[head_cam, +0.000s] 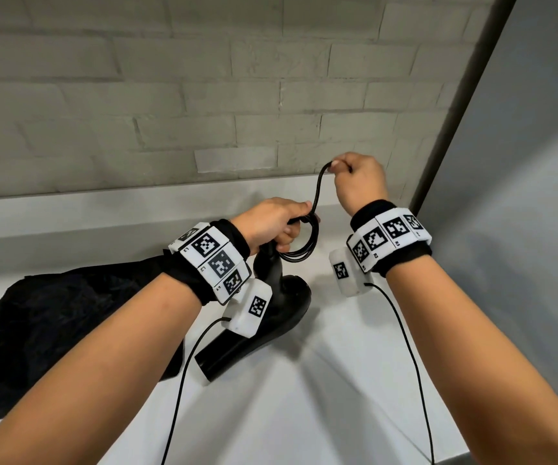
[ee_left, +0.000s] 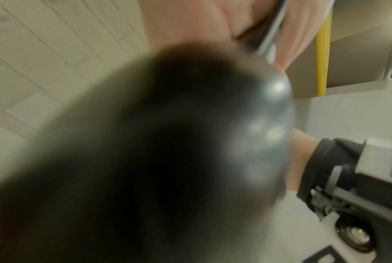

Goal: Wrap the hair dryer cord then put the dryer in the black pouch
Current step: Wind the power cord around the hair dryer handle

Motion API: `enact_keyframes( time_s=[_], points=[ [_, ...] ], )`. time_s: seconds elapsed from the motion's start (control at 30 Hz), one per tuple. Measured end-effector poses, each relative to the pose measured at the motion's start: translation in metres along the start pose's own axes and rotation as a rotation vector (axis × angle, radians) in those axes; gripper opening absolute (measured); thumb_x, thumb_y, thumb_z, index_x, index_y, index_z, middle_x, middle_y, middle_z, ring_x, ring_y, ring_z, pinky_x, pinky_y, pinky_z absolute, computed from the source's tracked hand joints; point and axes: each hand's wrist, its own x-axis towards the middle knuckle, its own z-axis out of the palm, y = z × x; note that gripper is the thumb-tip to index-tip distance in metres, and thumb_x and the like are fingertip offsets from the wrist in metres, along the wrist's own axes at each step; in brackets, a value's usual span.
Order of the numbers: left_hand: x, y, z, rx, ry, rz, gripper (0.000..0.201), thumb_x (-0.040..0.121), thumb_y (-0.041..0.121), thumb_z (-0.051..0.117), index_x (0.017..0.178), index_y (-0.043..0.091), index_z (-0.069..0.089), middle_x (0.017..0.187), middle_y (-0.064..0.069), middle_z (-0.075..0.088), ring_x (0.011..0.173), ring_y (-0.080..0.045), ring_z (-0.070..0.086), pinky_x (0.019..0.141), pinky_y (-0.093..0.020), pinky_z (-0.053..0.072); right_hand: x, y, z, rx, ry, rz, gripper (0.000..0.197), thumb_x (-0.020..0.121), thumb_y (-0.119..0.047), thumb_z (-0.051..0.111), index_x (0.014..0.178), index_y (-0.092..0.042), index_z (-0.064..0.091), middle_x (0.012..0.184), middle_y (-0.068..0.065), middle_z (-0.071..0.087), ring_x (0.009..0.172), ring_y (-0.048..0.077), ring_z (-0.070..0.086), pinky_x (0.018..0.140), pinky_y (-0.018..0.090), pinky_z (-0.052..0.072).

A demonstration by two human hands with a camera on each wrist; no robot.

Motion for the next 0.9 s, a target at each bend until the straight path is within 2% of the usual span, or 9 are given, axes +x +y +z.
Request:
enact_keyframes(
  time_s=[0.1,0.2,0.33,0.4,0.43,0.53,0.57,0.7,0.9],
  points=[
    [0.001,-0.001,-0.001,0.008,0.027,0.006,0.03,0.099,0.026,0.037,0.071,0.014,0.037,0.037,0.009,0.028,0.028,-0.004,0.02,0.034,-0.013,0.025,-0.004,-0.012,-0.007,0.051,0.053,-0.073,0.021,0.088,-0.012,0.047,0.09,-0.007,0.067,0.072,-0.007,0.058,0.06,0.005,0.047,0.063,0.018,0.036],
    [0.001,0.0,-0.003,0.012,0.053,0.0,0.034,0.099,0.032,0.034,0.068,0.017,0.033,0.043,0.006,0.029,0.029,-0.004,0.019,0.036,-0.016,0.026,-0.016,-0.022,-0.007,0.126,0.038,-0.13,0.019,0.088,-0.012,0.048,0.089,-0.008,0.066,0.064,-0.014,0.053,0.057,0.001,0.046,0.059,0.016,0.038],
    [0.005,-0.001,-0.009,-0.085,0.14,0.011,0.038,0.099,0.035,0.031,0.067,0.015,0.034,0.047,0.003,0.026,0.029,-0.005,0.02,0.037,-0.016,0.024,-0.042,-0.025,-0.003,0.25,-0.036,-0.244,0.018,0.084,-0.017,0.047,0.085,-0.011,0.063,0.069,0.006,0.062,0.069,0.028,0.057,0.066,0.035,0.047],
    [0.008,-0.002,-0.014,-0.135,0.2,0.037,0.041,0.099,0.036,0.03,0.065,0.013,0.036,0.038,0.008,0.027,0.029,-0.005,0.02,0.037,-0.014,0.024,-0.056,-0.019,0.0,0.258,-0.109,-0.296,0.015,0.082,-0.016,0.047,0.081,-0.011,0.061,0.07,0.02,0.061,0.064,0.028,0.052,0.062,0.036,0.044],
    [0.009,-0.003,-0.016,-0.155,0.225,0.048,0.042,0.099,0.037,0.03,0.065,0.013,0.037,0.035,0.01,0.027,0.028,-0.005,0.021,0.037,-0.013,0.024,-0.063,-0.015,0.003,0.258,-0.15,-0.305,0.013,0.08,-0.016,0.048,0.08,-0.013,0.061,0.069,0.018,0.061,0.063,0.026,0.051,0.061,0.036,0.044],
    [0.011,-0.005,-0.021,-0.231,0.277,0.065,0.042,0.099,0.038,0.03,0.064,0.015,0.036,0.035,0.01,0.027,0.028,-0.005,0.022,0.037,-0.014,0.025,-0.079,0.007,0.016,0.211,-0.249,-0.255,0.012,0.079,-0.023,0.049,0.078,-0.023,0.061,0.065,-0.021,0.063,0.061,0.008,0.056,0.063,0.031,0.045],
    [0.011,-0.006,-0.022,-0.251,0.285,0.066,0.042,0.099,0.038,0.031,0.064,0.015,0.035,0.035,0.01,0.027,0.029,-0.005,0.021,0.037,-0.014,0.025,-0.083,0.014,0.02,0.17,-0.262,-0.236,0.015,0.079,-0.024,0.049,0.081,-0.021,0.063,0.066,-0.026,0.062,0.062,0.002,0.056,0.064,0.027,0.046],
    [0.012,-0.008,-0.022,-0.236,0.289,0.062,0.039,0.097,0.04,0.037,0.066,0.017,0.034,0.037,0.009,0.026,0.029,-0.005,0.021,0.036,-0.013,0.024,-0.091,0.029,0.026,0.031,-0.248,-0.276,0.016,0.08,-0.024,0.05,0.088,-0.02,0.063,0.079,0.004,0.073,0.071,0.023,0.065,0.065,0.031,0.05],
    [0.01,-0.008,-0.022,-0.137,0.233,0.093,0.043,0.093,0.035,0.048,0.058,0.021,0.027,0.041,0.01,0.022,0.032,-0.005,0.018,0.036,-0.017,0.022,-0.091,0.024,0.029,-0.142,-0.236,-0.462,0.017,0.082,-0.019,0.051,0.09,-0.014,0.066,0.072,0.004,0.072,0.068,0.024,0.063,0.059,0.028,0.047]
  ],
)
